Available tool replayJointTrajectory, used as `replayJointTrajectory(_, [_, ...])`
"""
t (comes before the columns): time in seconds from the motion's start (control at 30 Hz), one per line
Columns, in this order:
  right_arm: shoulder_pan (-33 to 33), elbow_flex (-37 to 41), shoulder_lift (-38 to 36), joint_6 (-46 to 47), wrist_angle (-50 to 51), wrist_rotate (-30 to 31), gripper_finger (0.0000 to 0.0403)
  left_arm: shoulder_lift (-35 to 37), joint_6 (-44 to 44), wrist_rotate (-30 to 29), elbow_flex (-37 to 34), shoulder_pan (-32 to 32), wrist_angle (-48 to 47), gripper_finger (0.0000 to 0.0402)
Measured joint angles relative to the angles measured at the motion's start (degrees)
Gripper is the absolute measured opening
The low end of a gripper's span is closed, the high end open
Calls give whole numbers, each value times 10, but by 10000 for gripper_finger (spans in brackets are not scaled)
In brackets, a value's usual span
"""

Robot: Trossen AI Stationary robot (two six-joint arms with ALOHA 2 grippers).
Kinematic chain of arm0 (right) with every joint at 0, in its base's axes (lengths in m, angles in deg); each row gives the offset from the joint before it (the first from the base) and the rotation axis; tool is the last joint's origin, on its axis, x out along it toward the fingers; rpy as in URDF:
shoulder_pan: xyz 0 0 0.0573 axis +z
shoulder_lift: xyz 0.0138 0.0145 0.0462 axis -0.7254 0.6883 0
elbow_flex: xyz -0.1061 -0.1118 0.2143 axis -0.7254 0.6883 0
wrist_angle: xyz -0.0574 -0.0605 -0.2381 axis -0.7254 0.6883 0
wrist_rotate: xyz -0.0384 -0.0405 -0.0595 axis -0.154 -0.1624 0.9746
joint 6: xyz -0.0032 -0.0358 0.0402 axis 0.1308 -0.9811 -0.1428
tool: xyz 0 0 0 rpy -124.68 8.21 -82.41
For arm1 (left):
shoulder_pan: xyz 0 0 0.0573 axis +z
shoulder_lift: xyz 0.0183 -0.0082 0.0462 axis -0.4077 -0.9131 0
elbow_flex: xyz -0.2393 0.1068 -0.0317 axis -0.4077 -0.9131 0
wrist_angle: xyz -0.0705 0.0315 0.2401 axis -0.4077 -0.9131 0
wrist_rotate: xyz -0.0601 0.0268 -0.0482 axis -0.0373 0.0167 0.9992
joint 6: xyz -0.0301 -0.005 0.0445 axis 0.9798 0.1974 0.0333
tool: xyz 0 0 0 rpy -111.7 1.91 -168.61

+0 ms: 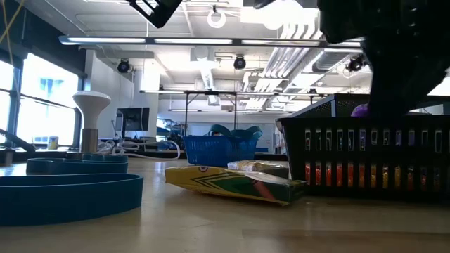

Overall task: Pick & Place Office Desk Supplies
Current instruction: Put the middle purple wrist coil keychain into the black bin, then put the middle crayon box into the red bin

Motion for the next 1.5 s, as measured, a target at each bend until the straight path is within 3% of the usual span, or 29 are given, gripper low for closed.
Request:
replayJointTrajectory(0.33, [-4,4,-1,-97,-90,-2,149,0,2,0,0,0,0,134])
replayJointTrajectory(0.43, [-6,4,-14,-105,-89,4,166,0,3,0,0,0,0,134])
replayJointTrajectory(0.53, [-6,4,-34,-110,-86,29,164,0,-20,1,0,6,-13,134])
replayJointTrajectory(0.8, [32,3,-76,-137,-104,120,145,-3,-197,6,-31,48,-28,134])
replayJointTrajectory(1.13, [56,4,-77,-151,-119,144,144,-45,-174,67,-115,121,136,134])
replayJointTrajectory(1.37, [56,4,-77,-157,-119,144,144,-47,-127,70,-116,139,138,134])
replayJointTrajectory(1.5, [55,4,-77,-161,-119,145,144,-59,-156,69,-116,136,134,134])
